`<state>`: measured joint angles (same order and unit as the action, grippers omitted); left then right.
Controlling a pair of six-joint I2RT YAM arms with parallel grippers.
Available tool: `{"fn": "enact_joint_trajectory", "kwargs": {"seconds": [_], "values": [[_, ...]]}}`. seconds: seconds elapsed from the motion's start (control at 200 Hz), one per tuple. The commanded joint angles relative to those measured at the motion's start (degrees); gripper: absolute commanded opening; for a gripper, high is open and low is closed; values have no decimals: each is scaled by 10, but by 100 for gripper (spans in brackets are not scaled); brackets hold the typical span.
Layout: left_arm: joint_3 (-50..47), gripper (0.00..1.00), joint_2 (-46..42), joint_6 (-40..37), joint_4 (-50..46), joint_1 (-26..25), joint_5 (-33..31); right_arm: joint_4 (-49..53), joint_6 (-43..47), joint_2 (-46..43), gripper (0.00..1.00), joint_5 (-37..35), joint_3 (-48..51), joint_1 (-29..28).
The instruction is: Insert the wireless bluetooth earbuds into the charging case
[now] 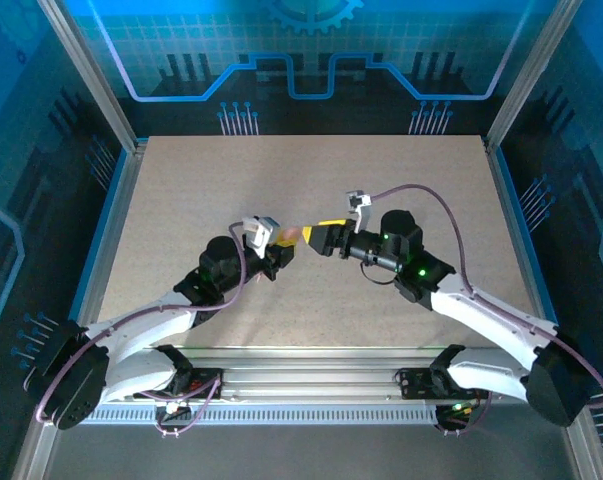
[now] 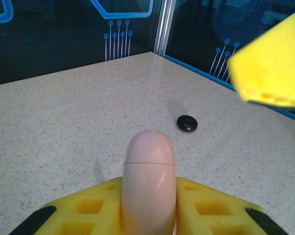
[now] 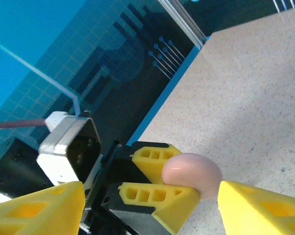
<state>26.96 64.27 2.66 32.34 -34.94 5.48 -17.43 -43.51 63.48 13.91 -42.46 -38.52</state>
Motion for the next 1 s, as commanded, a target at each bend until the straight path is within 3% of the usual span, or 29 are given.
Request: {"fn": "enact_joint_trajectory", "kwargs": {"seconds": [0.0, 0.275, 0.5, 0.63, 0.81, 0.996], "values": [[21, 28, -11, 12, 5, 7, 67, 15, 59, -33, 73, -19, 11, 14], [27, 28, 5, 18, 46, 7, 194, 5, 186, -92, 69, 31, 44, 59], [9, 29, -4, 59, 118, 8, 267, 1, 336, -88, 58, 195, 47, 123], [6, 29, -15, 49, 134, 7, 290, 59, 441, -66, 57, 299, 15, 139], [9, 29, -25, 36, 127, 7, 304, 176, 579, -40, 57, 379, -41, 143], [5, 29, -31, 38, 130, 7, 306, 238, 639, 2, 56, 436, -95, 142]]}}
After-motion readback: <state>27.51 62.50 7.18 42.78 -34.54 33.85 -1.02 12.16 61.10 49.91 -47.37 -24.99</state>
